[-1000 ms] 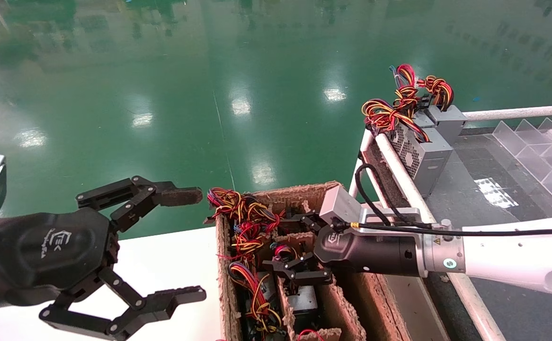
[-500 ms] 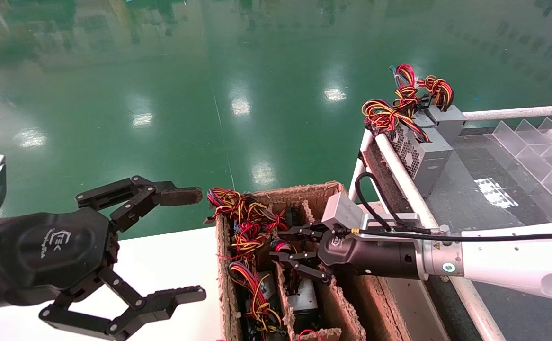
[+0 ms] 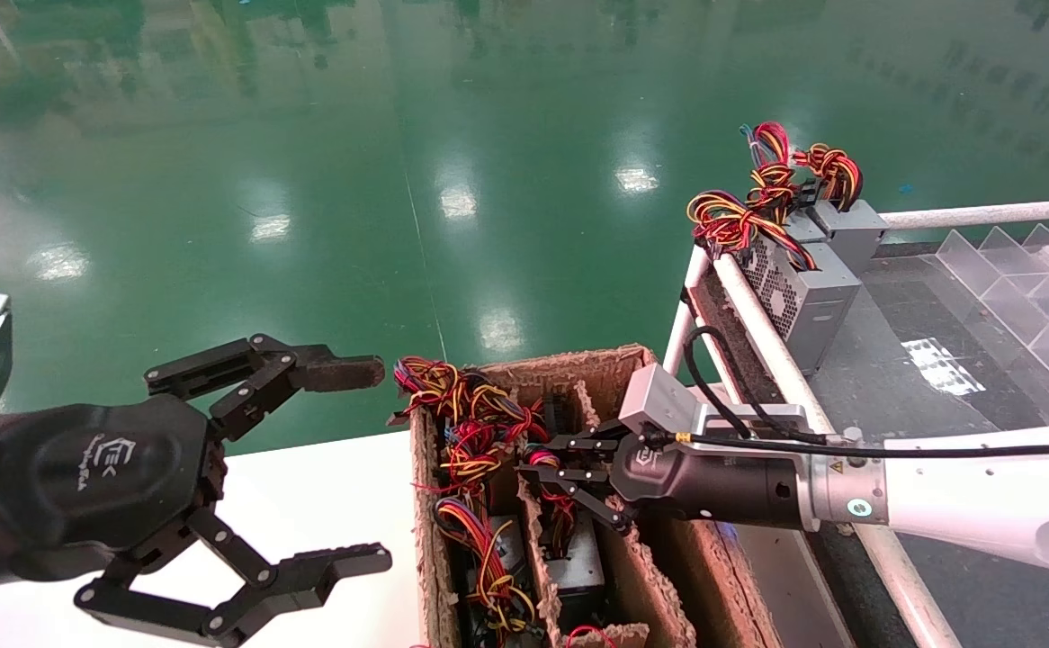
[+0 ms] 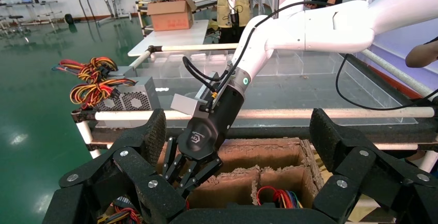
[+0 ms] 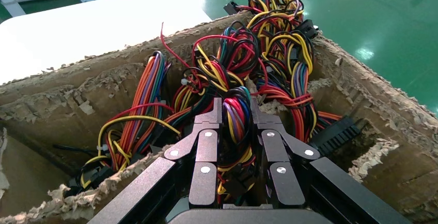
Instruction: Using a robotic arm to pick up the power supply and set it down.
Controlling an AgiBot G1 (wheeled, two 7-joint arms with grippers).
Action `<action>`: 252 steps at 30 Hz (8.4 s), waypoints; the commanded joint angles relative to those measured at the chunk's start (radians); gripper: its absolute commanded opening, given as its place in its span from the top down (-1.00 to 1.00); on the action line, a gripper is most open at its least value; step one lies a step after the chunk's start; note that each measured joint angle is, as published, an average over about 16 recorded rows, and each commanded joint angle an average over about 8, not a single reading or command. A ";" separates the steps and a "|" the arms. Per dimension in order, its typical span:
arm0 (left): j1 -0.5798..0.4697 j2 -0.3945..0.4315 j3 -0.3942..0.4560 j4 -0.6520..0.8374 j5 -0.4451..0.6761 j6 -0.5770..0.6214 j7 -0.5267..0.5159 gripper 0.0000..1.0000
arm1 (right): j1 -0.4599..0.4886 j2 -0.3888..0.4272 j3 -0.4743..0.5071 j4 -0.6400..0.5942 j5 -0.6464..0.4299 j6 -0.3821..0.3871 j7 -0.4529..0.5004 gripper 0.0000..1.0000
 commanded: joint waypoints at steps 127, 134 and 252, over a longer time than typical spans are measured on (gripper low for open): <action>0.000 0.000 0.001 0.000 0.000 0.000 0.000 -1.00 | 0.600 0.162 0.097 -0.723 -0.136 0.202 -0.316 1.00; 0.000 0.000 0.001 0.000 -0.001 0.000 0.000 -1.00 | 0.603 0.128 0.091 -0.722 -0.144 0.246 -0.324 1.00; 0.000 -0.001 0.001 0.000 -0.001 -0.001 0.001 -1.00 | 0.089 0.317 0.219 0.079 0.290 -0.064 0.038 -1.00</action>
